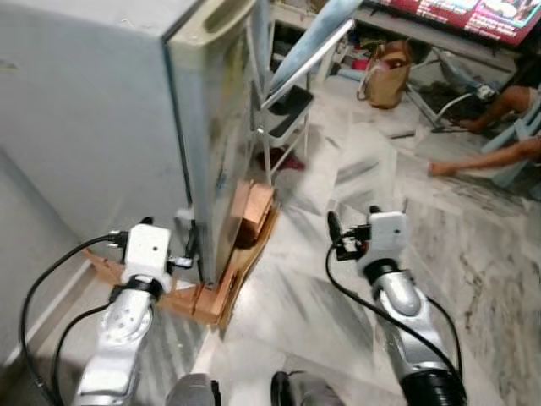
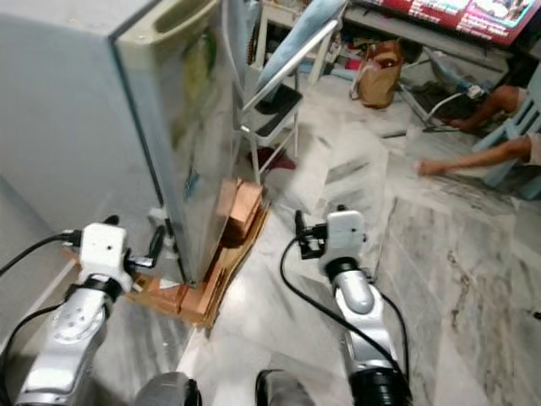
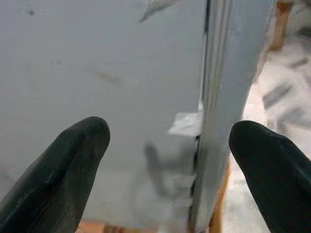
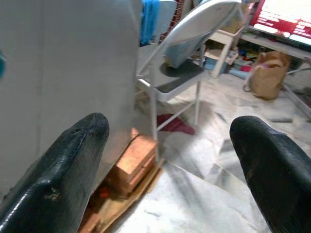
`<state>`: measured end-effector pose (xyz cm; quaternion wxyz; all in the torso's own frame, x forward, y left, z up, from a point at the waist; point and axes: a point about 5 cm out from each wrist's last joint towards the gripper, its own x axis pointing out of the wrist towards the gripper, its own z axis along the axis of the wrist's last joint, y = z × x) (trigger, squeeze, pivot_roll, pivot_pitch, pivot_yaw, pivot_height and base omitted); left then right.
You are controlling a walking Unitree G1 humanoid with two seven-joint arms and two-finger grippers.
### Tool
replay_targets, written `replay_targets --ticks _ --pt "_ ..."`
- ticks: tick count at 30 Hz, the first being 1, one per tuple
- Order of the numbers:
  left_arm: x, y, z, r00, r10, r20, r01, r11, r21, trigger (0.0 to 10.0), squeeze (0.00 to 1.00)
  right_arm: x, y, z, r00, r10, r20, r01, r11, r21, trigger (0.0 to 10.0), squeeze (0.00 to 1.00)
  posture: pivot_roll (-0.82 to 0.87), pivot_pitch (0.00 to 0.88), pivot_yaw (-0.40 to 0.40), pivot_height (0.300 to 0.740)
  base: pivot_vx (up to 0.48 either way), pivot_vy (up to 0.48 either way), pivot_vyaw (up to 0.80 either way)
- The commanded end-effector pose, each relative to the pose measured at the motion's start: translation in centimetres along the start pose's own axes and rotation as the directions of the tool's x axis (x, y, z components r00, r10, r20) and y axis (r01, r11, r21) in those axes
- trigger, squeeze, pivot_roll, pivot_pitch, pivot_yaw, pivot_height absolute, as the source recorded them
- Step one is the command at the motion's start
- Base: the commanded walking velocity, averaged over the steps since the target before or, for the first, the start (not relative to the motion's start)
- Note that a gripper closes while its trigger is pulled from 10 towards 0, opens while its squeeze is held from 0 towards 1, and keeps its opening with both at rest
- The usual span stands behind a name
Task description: Restocking fridge
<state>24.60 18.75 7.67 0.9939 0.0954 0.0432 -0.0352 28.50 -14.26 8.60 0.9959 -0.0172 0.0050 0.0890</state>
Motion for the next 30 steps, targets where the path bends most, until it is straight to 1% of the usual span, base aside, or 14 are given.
replay_targets --ticks 1,5,9,13,16,18,21,22,25,26,27,30 --pt "0.5 -1.1 0.5 0.999 -0.039 0.023 0.040 0.999 -0.010 10.0 0.00 -0.5 -1.3 -0.3 0.999 -0.049 -0.016 0.048 0.999 -0.017 10.0 0.00 0.07 0.125 -0.071 0.740 0.000 0.255 -0.80" --pt "0.9 -1.2 0.8 0.998 -0.042 0.036 0.042 0.999 -0.008 10.0 0.00 -0.3 -1.4 0.0 0.999 -0.051 -0.005 0.051 0.998 -0.022 10.0 0.00 0.06 0.129 -0.064 0.740 0.000 0.000 -0.71" --pt "1.2 -1.4 1.2 0.996 -0.067 0.052 0.068 0.998 -0.019 10.0 0.00 -0.4 -1.6 0.1 0.998 -0.057 -0.004 0.057 0.998 -0.030 10.0 0.00 0.06 0.133 -0.060 0.740 0.000 0.000 0.00" --pt "1.6 -1.4 1.5 0.996 -0.068 0.058 0.069 0.997 -0.020 10.0 0.00 -0.5 -1.8 0.1 0.998 -0.063 -0.006 0.063 0.997 -0.035 10.0 0.00 0.06 0.136 -0.059 0.740 0.000 0.000 0.00" --pt "2.8 -1.3 1.5 0.998 -0.034 0.050 0.037 0.998 -0.058 10.0 0.00 -0.9 -1.8 -0.2 0.998 -0.067 -0.016 0.067 0.997 -0.035 10.0 0.00 0.05 0.138 -0.061 0.740 0.000 0.000 0.00" --pt "3.3 -1.3 1.6 0.998 -0.027 0.050 0.030 0.997 -0.069 10.0 0.00 -1.0 -1.7 -0.3 0.998 -0.066 -0.020 0.066 0.997 -0.035 10.0 0.00 0.05 0.137 -0.060 0.740 0.000 0.000 0.00" --pt "4.1 -1.1 1.7 0.998 -0.023 0.052 0.026 0.997 -0.067 10.0 0.00 -1.2 -1.5 -0.5 0.998 -0.064 -0.024 0.063 0.997 -0.034 10.0 0.00 0.05 0.137 -0.055 0.740 0.000 0.000 0.00" --pt "4.6 -0.9 1.9 0.998 -0.018 0.058 0.022 0.997 -0.067 10.0 0.00 -1.3 -1.5 -0.6 0.997 -0.071 -0.030 0.070 0.997 -0.026 10.0 0.00 0.05 0.139 -0.055 0.740 0.000 0.000 0.00" --pt "5.3 -0.7 2.1 0.998 -0.013 0.065 0.017 0.998 -0.061 10.0 0.00 -1.3 -1.4 -0.6 0.997 -0.072 -0.030 0.071 0.997 -0.026 10.0 0.00 0.04 0.144 -0.052 0.740 0.000 0.000 0.00" --pt "6.0 -0.6 2.3 0.998 -0.011 0.070 0.014 0.999 -0.050 10.0 0.00 -1.5 -1.4 -0.6 0.997 -0.072 -0.032 0.071 0.997 -0.028 10.0 0.00 0.04 0.150 -0.054 0.740 0.000 0.000 0.00" --pt "6.0 -0.6 2.3 0.998 -0.011 0.070 0.014 0.999 -0.050 10.0 0.00 -1.5 -1.4 -0.6 0.997 -0.072 -0.032 0.071 0.997 -0.028 10.0 0.00 0.04 0.150 -0.054 0.740 0.000 0.000 0.00" --pt "7.2 -0.5 2.7 0.997 -0.013 0.074 0.016 0.999 -0.042 10.0 0.00 -2.1 -1.6 -0.9 0.996 -0.071 -0.044 0.069 0.997 -0.037 10.0 0.00 0.02 0.156 -0.056 0.740 0.000 0.000 0.00"
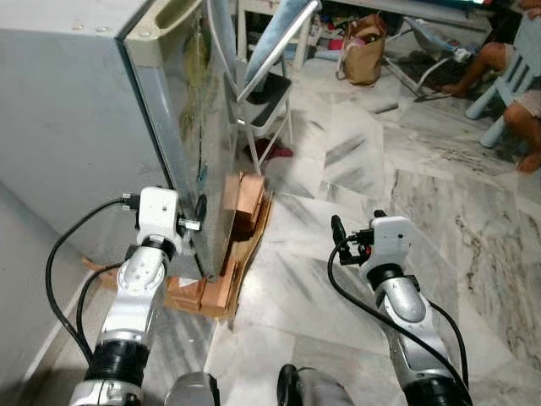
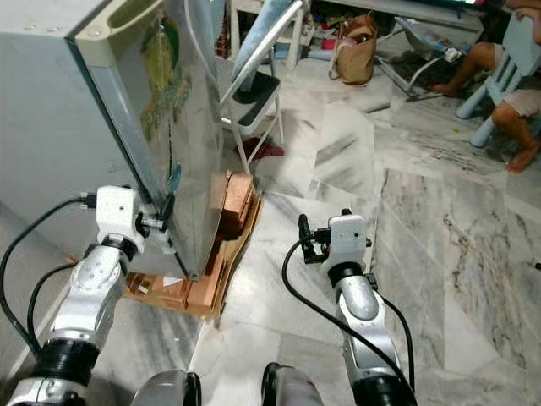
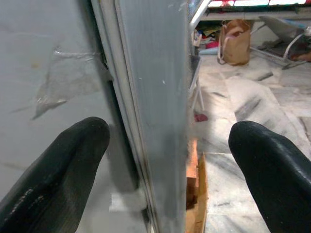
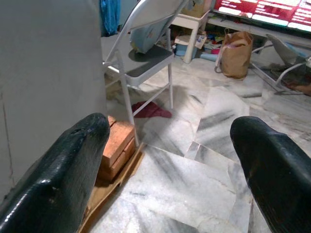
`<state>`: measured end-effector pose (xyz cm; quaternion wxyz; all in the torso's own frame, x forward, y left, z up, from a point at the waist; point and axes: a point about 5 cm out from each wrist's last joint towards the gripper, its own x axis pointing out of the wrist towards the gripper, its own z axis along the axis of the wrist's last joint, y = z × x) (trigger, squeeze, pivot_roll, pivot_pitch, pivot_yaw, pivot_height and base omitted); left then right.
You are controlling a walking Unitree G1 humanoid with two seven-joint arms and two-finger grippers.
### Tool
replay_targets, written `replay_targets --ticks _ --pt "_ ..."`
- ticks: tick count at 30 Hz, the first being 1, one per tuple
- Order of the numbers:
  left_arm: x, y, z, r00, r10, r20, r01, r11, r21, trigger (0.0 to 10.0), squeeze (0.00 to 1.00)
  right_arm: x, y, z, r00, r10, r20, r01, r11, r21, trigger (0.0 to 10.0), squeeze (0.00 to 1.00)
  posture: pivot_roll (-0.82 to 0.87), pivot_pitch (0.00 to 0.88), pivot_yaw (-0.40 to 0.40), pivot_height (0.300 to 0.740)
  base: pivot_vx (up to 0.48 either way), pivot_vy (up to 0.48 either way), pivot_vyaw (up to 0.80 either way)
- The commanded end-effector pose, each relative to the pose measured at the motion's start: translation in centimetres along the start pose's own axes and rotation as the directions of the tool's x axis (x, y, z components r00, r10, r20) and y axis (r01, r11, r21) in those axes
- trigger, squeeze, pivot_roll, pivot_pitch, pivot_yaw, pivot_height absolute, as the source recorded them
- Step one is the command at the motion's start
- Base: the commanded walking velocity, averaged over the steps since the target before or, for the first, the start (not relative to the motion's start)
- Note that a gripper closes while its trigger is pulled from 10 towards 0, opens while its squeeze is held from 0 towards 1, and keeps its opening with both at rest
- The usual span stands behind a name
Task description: Restocking fridge
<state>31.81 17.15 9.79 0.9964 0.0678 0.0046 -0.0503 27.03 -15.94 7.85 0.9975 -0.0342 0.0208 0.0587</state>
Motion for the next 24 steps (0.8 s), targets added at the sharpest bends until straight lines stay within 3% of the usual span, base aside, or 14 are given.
replay_targets --ticks 1,8,15,17,24 --pt "0.4 0.2 -0.2 1.000 0.010 -0.008 -0.010 1.000 0.010 10.0 0.00 -0.6 -0.4 -0.2 1.000 -0.011 -0.015 0.011 1.000 -0.010 10.0 0.00 0.01 0.157 -0.056 0.740 0.000 0.000 0.00" --pt "2.1 -0.6 0.7 1.000 -0.006 0.015 0.006 1.000 -0.005 10.0 0.00 -2.7 -1.9 -1.7 0.995 -0.043 -0.094 0.038 0.998 -0.056 10.0 0.00 -0.01 0.160 -0.053 0.740 0.000 0.000 0.00" --pt "3.7 -2.9 2.6 0.993 -0.085 0.085 0.087 0.996 -0.015 10.0 0.00 -6.2 -4.0 -4.9 0.960 -0.123 -0.251 0.100 0.990 -0.104 10.0 0.00 -0.01 0.165 -0.049 0.740 0.000 0.000 0.00" --pt "3.9 -3.8 2.9 0.988 -0.117 0.100 0.118 0.993 -0.007 10.0 0.00 -6.2 -4.0 -4.9 0.959 -0.127 -0.253 0.103 0.989 -0.106 10.0 0.00 -0.01 0.164 -0.044 0.740 0.000 0.000 0.00" --pt "4.1 -4.5 2.9 0.986 -0.135 0.103 0.136 0.991 -0.003 10.0 0.00 -5.4 -3.8 -4.6 0.963 -0.126 -0.239 0.103 0.989 -0.106 10.0 0.00 -0.01 0.161 -0.043 0.740 0.000 0.000 0.00"
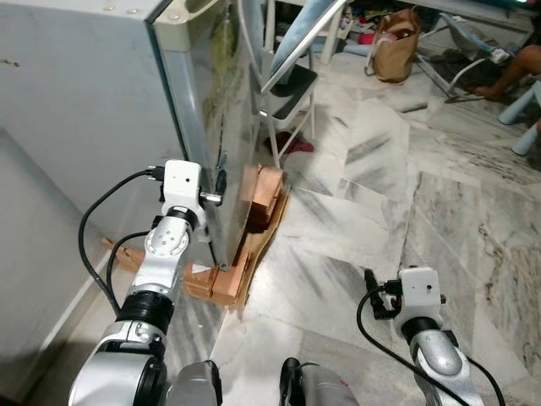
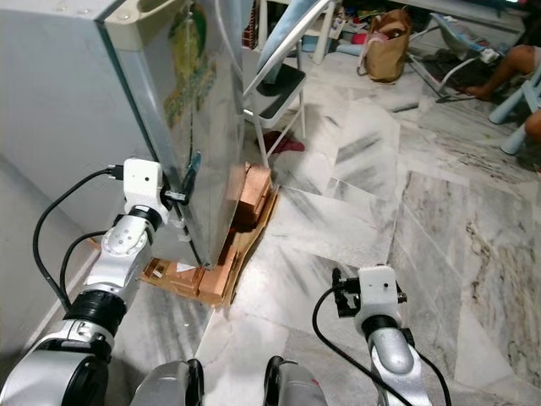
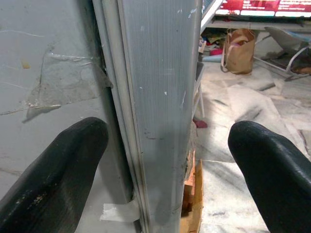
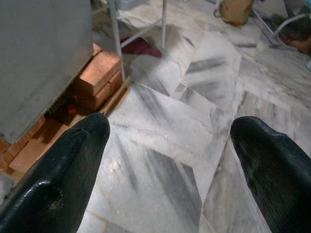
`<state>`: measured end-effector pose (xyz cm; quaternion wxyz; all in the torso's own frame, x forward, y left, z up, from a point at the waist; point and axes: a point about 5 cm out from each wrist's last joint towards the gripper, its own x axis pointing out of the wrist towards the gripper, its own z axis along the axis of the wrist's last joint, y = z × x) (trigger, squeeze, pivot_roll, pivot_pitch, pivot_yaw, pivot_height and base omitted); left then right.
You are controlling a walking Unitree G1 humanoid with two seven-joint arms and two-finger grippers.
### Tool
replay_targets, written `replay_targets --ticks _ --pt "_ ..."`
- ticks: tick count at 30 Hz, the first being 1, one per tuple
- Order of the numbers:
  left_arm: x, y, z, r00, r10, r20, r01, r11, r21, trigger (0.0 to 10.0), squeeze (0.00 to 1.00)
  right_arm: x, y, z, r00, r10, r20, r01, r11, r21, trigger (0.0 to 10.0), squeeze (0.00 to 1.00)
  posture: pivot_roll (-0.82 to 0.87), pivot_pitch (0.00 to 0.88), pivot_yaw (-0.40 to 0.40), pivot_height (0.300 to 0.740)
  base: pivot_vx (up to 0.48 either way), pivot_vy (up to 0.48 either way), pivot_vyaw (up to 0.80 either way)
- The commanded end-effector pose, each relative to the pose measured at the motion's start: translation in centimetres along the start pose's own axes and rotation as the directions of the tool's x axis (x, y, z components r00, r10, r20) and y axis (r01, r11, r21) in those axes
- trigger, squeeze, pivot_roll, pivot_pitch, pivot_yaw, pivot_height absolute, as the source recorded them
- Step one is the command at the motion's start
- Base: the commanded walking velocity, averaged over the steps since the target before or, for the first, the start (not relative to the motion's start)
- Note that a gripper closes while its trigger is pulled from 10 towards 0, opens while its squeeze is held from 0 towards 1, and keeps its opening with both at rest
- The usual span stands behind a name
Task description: Restocking fridge
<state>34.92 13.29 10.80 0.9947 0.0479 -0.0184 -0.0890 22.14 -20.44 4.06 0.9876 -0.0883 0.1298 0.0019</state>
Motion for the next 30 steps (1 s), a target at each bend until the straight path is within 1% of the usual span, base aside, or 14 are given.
replay_targets --ticks 1,3,5,6,7,8,10,14,21,26,30 --pt "0.8 -1.3 1.4 0.996 -0.068 0.050 0.067 0.997 0.028 10.0 0.00 -0.1 -0.1 -0.2 1.000 -0.007 -0.017 0.007 1.000 0.001 10.0 0.00 -0.01 0.161 -0.043 0.740 0.000 0.000 0.00" --pt "0.9 -1.5 1.5 0.995 -0.076 0.057 0.074 0.997 0.028 10.0 0.00 0.1 0.1 0.0 1.000 0.001 -0.009 -0.001 1.000 0.010 10.0 0.00 -0.01 0.160 -0.043 0.740 0.000 0.000 0.00" --pt "0.8 -1.9 1.5 0.994 -0.088 0.061 0.086 0.996 0.025 10.0 0.00 0.3 0.5 0.3 0.999 0.034 0.010 -0.034 0.999 0.032 10.0 0.00 -0.01 0.159 -0.043 0.740 0.000 0.000 0.00" --pt "0.8 -2.4 1.5 0.992 -0.113 0.063 0.111 0.994 0.024 10.0 0.00 0.4 1.2 0.9 0.994 0.097 0.051 -0.100 0.993 0.060 10.0 0.00 0.00 0.157 -0.040 0.740 0.000 0.000 0.00" --pt "0.8 -2.4 1.5 0.992 -0.113 0.063 0.111 0.994 0.024 10.0 0.00 0.4 1.2 0.9 0.994 0.097 0.051 -0.100 0.993 0.060 10.0 0.00 0.00 0.157 -0.040 0.740 0.000 0.000 0.00" --pt "0.7 -2.8 1.5 0.990 -0.128 0.067 0.126 0.992 0.033 10.0 0.00 0.5 1.8 1.5 0.986 0.147 0.077 -0.151 0.987 0.052 10.0 0.00 0.00 0.156 -0.040 0.740 0.000 0.000 0.00" --pt "0.6 -3.1 1.4 0.988 -0.140 0.067 0.138 0.990 0.034 10.0 0.00 0.6 2.1 1.7 0.981 0.172 0.085 -0.175 0.984 0.029 10.0 0.00 0.00 0.155 -0.040 0.740 0.000 0.000 0.00" --pt "0.6 -3.5 1.3 0.986 -0.151 0.065 0.149 0.988 0.034 10.0 0.00 0.9 2.4 1.7 0.980 0.185 0.080 -0.186 0.982 0.014 10.0 0.00 0.00 0.153 -0.041 0.740 0.000 0.000 0.00" --pt "0.6 -3.8 1.3 0.986 -0.157 0.060 0.155 0.987 0.034 10.0 0.00 0.9 2.6 1.7 0.976 0.203 0.078 -0.205 0.979 0.012 10.0 0.00 0.00 0.151 -0.038 0.740 0.000 0.000 0.00" --pt "-0.3 -3.9 0.6 0.985 -0.165 0.046 0.164 0.986 0.033 10.0 0.00 1.0 2.6 1.7 0.975 0.210 0.080 -0.211 0.978 0.006 10.0 0.00 0.01 0.150 -0.036 0.740 0.000 0.000 0.00" --pt "-1.2 -3.6 -0.3 0.987 -0.158 0.024 0.158 0.987 0.025 10.0 0.00 1.2 2.8 1.7 0.973 0.218 0.080 -0.219 0.976 0.003 10.0 0.00 0.01 0.149 -0.040 0.740 0.000 0.000 0.00"
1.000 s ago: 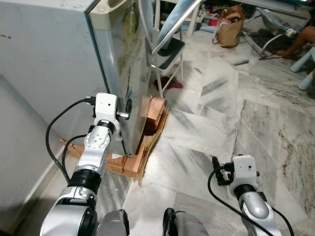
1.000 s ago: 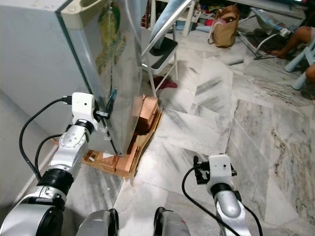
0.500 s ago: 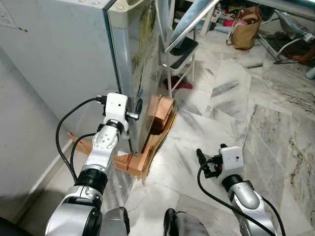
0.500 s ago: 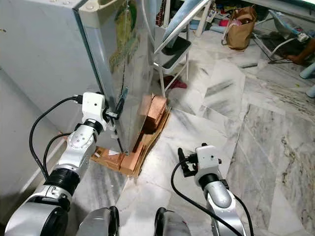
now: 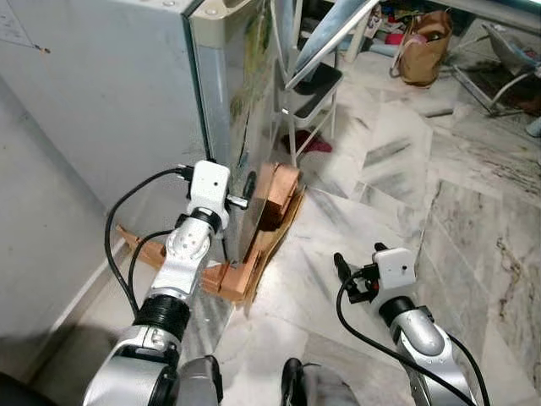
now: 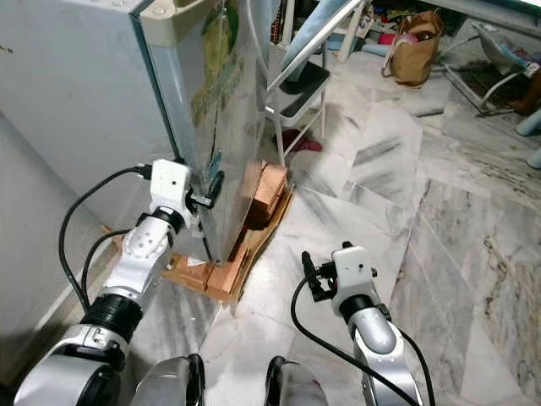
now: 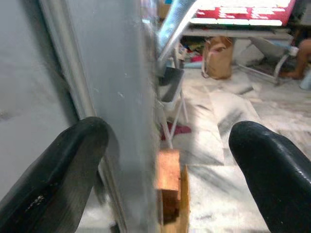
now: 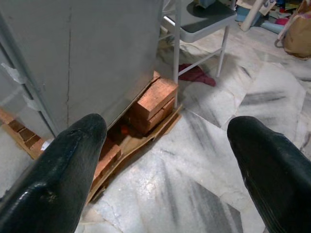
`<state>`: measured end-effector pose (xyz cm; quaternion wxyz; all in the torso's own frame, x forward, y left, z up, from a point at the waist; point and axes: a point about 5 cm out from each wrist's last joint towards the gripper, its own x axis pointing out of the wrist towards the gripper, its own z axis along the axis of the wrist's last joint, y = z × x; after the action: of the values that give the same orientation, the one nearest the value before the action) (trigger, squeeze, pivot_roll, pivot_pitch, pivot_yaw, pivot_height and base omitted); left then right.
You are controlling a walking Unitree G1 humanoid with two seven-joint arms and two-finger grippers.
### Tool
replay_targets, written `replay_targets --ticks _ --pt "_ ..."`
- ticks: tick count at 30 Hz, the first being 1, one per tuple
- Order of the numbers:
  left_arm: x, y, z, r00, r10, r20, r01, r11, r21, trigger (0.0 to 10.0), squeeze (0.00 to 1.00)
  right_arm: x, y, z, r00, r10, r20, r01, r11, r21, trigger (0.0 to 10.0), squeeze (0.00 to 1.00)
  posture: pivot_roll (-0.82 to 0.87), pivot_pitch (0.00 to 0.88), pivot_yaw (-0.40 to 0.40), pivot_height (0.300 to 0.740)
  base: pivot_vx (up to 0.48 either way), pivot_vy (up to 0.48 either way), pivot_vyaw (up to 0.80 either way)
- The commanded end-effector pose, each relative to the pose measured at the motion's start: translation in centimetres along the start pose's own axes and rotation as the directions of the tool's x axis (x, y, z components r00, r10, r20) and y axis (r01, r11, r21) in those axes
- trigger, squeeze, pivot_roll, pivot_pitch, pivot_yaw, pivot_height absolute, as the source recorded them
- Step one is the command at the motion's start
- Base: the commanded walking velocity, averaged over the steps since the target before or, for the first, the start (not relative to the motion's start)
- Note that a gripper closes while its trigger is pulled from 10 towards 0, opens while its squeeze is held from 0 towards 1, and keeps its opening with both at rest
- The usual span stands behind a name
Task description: Restocking fridge
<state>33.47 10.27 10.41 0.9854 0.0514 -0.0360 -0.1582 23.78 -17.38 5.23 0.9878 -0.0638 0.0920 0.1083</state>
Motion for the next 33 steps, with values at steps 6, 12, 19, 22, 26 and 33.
replay_targets --ticks 6,12,19,22,26,33 --pt "-0.9 0.1 -1.3 0.998 0.005 -0.057 -0.003 0.999 0.037 10.0 0.00 0.4 0.3 -0.2 1.000 0.025 -0.010 -0.025 1.000 -0.014 10.0 0.00 0.02 0.146 -0.047 0.740 0.000 0.000 0.00" --pt "0.0 1.3 -1.2 0.995 0.059 -0.084 -0.054 0.997 0.061 10.0 0.00 0.6 0.4 0.0 0.999 0.032 -0.001 -0.032 0.999 -0.021 10.0 0.00 0.01 0.142 -0.046 0.740 0.000 0.000 0.00" --pt "0.9 2.0 -0.5 0.994 0.079 -0.082 -0.072 0.994 0.082 10.0 0.00 0.5 0.3 0.0 1.000 0.028 0.000 -0.028 0.999 -0.027 10.0 0.00 0.00 0.140 -0.041 0.740 0.000 0.000 0.00" --pt "1.3 1.8 -0.1 0.995 0.067 -0.073 -0.061 0.995 0.072 10.0 0.00 0.5 0.3 0.0 1.000 0.028 0.000 -0.028 0.999 -0.028 10.0 0.00 0.01 0.139 -0.043 0.740 0.000 0.000 0.00" --pt "2.3 0.4 1.0 0.999 -0.005 -0.038 0.006 0.999 0.037 10.0 0.00 0.6 0.3 0.0 0.999 0.032 0.000 -0.032 0.999 -0.031 10.0 0.00 0.01 0.138 -0.044 0.740 0.000 0.000 0.00" --pt "4.0 -3.5 3.1 0.986 -0.164 0.010 0.164 0.986 0.009 10.0 0.00 0.6 0.4 -1.2 0.997 0.035 -0.073 -0.038 0.998 -0.048 10.0 0.00 0.02 0.136 -0.045 0.740 0.000 0.000 0.00"
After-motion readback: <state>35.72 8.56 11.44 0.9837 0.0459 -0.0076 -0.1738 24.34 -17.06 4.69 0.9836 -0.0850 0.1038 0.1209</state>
